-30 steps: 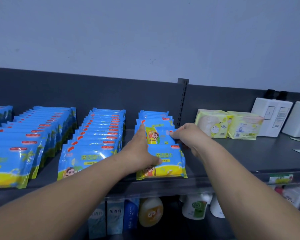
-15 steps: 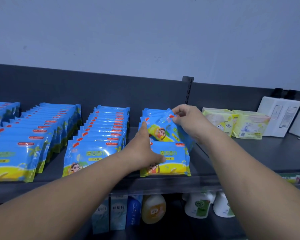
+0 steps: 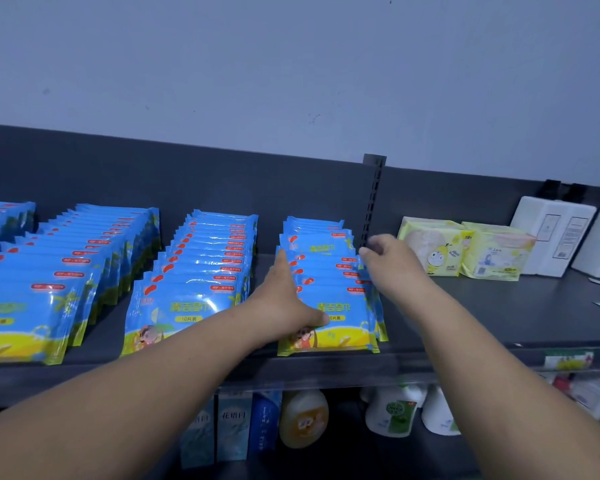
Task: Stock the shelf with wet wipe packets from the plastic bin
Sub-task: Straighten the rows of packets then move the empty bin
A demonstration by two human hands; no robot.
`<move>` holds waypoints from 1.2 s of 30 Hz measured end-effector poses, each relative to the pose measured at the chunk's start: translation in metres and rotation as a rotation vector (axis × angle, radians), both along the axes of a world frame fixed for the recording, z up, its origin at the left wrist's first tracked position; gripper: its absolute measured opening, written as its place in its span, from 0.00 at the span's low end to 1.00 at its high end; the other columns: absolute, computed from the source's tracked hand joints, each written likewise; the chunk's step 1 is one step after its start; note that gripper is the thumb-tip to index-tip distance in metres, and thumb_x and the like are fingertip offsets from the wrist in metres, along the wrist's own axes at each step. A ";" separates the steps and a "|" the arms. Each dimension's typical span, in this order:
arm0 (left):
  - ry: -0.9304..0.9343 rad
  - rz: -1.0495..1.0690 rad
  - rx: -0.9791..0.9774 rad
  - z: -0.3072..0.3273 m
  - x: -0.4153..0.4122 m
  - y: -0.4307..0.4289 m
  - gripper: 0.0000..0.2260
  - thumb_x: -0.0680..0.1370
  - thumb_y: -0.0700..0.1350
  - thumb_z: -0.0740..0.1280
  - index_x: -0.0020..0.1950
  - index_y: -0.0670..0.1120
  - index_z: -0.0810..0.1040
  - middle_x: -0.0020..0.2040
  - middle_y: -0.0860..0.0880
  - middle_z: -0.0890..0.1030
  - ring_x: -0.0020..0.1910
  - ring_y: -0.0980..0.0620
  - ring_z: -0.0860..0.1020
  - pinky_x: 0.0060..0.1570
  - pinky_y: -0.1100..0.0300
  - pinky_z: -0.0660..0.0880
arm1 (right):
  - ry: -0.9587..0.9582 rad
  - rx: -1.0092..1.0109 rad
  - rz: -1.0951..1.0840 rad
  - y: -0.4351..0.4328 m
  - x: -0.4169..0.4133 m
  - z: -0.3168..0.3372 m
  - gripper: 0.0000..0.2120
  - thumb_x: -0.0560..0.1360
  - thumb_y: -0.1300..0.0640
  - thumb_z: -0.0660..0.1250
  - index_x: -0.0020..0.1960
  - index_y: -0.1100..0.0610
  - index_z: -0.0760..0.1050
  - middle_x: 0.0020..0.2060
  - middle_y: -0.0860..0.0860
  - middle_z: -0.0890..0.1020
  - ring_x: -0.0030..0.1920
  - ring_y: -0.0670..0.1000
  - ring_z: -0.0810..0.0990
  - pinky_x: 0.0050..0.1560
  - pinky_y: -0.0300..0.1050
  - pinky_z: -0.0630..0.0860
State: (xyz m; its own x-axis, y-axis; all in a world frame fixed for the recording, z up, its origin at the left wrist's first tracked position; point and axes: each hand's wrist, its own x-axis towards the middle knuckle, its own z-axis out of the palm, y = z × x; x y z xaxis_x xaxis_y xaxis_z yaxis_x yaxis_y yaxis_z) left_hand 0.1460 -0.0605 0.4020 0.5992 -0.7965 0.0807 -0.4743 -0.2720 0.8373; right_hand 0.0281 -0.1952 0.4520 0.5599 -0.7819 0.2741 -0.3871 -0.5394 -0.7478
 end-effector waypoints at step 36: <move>-0.160 0.042 0.186 0.042 0.043 -0.070 0.17 0.82 0.41 0.54 0.70 0.45 0.70 0.72 0.45 0.66 0.62 0.45 0.72 0.53 0.60 0.70 | 0.218 -0.031 0.317 -0.059 0.046 -0.017 0.14 0.82 0.53 0.55 0.61 0.54 0.76 0.64 0.47 0.70 0.64 0.49 0.71 0.61 0.41 0.68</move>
State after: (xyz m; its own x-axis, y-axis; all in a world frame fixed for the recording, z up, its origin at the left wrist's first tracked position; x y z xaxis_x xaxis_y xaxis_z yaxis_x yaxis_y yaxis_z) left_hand 0.1893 -0.1308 0.4439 0.6234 -0.7812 0.0316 -0.5816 -0.4363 0.6866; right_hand 0.0738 -0.2543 0.4346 0.8204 -0.5536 0.1432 -0.3452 -0.6791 -0.6478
